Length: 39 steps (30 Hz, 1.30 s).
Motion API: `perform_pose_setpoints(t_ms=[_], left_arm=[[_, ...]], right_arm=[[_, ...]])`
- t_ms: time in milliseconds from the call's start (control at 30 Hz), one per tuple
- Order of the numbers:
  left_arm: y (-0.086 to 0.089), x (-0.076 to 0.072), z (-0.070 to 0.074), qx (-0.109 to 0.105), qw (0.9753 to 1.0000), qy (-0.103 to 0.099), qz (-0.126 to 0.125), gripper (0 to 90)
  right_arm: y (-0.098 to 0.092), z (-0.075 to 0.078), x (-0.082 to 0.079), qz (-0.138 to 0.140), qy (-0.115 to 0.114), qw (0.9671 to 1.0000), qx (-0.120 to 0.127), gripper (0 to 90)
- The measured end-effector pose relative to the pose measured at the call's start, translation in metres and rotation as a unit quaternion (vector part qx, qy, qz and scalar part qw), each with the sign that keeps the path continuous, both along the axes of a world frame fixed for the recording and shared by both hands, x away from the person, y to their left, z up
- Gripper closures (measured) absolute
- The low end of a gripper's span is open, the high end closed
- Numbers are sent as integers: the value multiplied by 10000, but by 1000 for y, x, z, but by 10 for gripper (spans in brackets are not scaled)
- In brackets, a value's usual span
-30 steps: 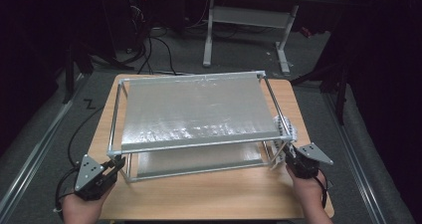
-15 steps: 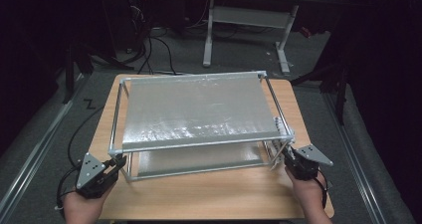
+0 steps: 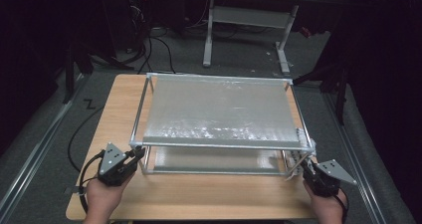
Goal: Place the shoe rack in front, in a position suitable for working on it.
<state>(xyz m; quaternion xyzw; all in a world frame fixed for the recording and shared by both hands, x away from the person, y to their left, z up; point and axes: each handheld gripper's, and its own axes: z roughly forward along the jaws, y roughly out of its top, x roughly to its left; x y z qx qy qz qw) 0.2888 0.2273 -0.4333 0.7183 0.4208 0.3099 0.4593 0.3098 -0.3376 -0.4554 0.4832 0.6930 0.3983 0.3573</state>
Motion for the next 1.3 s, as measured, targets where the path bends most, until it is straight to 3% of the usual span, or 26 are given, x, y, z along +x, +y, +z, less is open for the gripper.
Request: perform_pose_setpoints(t_ms=[133, 333, 500, 833, 900, 1000, 1067, 1100, 1133, 1233, 1300], left_arm=[[-9, 10, 0, 44, 10000, -14, 41, 790], [-16, 49, 2, 135, 9996, -37, 254, 787], [-13, 74, -1, -175, 9989, -24, 435, 796], [-13, 111, 2, -115, 9972, 61, 733, 798], [-12, 119, 0, -240, 9964, 14, 812, 799], [-11, 122, -1, -190, 9959, 79, 877, 778], [-10, 122, -2, -135, 9958, 111, 901, 676], [-9, 119, -3, -142, 9954, 86, 942, 676], [-6, 112, -4, -218, 9950, 31, 971, 577], [-3, 98, -7, -135, 9952, 93, 966, 504], [0, 85, -11, -328, 9944, 212, 980, 476]], right_arm=[[-9, 0, -7, -143, 16, 9999, -79, 795], [-9, -3, -3, -206, 82, 9997, -99, 794], [-1, -4, 5, -172, 104, 9997, -156, 794], [10, -5, 19, -155, 161, 9997, -61, 793], [11, -5, 22, -146, 180, 9997, -35, 793], [13, -6, 26, -144, 201, 9997, 16, 793], [15, -6, 27, -112, 205, 9997, -3, 793], [15, -6, 27, -112, 205, 9997, -3, 793], [17, -6, 29, -65, 195, 9998, -9, 793], [19, -6, 31, -48, 211, 9998, 6, 793], [21, -6, 33, -33, 234, 9997, -3, 793]])
